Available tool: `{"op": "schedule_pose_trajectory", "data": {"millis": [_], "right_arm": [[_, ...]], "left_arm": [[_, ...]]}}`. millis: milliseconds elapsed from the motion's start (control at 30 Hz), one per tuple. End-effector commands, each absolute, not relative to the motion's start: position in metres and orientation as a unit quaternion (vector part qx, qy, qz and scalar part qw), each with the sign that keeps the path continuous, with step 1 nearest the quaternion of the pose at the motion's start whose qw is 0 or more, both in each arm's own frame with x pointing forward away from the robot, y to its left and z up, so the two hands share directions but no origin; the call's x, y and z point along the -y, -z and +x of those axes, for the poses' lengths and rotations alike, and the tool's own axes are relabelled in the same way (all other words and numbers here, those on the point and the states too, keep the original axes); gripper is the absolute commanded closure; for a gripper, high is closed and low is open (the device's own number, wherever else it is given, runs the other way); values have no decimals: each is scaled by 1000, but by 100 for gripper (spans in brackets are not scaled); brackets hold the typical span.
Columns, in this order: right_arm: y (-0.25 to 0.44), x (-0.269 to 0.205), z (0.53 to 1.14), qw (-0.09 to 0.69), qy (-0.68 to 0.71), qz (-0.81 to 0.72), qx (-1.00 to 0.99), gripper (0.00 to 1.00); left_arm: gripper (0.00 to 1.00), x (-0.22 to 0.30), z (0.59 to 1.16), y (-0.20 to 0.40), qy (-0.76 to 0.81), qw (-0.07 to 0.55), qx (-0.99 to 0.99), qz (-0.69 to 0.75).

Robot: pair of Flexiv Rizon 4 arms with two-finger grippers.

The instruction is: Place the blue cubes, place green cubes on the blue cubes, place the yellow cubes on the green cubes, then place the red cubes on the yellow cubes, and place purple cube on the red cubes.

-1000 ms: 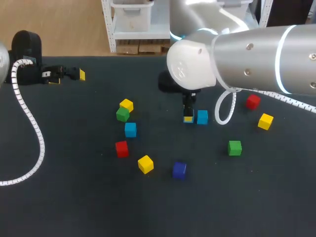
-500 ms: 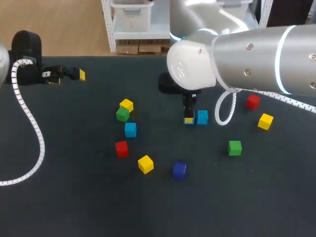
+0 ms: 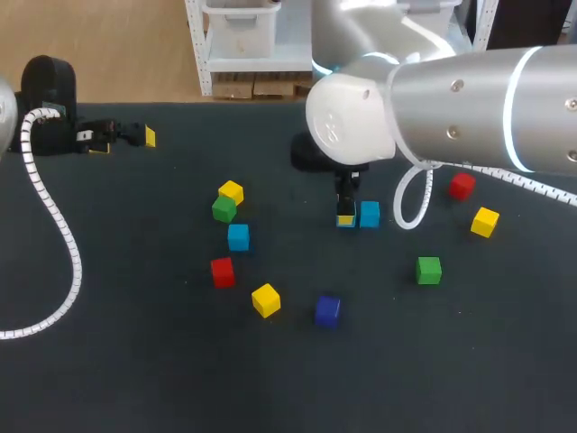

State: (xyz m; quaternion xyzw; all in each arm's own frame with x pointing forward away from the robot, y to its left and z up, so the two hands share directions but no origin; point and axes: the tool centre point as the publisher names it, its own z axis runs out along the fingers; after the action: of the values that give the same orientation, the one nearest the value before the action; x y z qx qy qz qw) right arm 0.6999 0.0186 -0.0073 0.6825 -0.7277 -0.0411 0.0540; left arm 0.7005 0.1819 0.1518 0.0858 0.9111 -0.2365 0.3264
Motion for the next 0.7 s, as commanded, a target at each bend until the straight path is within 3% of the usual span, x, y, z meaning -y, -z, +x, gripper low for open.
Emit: {"op": "schedule_pose_trajectory", "data": {"millis": [33,700], "right_arm": [[8,-18,698,53,40,683,727,77],[8,-19,704,56,33,681,729,72]], "left_arm": [[0,-184,700,-150,242,329,-908,88],[0,-184,700,-150,242,329,-908,88]]}}
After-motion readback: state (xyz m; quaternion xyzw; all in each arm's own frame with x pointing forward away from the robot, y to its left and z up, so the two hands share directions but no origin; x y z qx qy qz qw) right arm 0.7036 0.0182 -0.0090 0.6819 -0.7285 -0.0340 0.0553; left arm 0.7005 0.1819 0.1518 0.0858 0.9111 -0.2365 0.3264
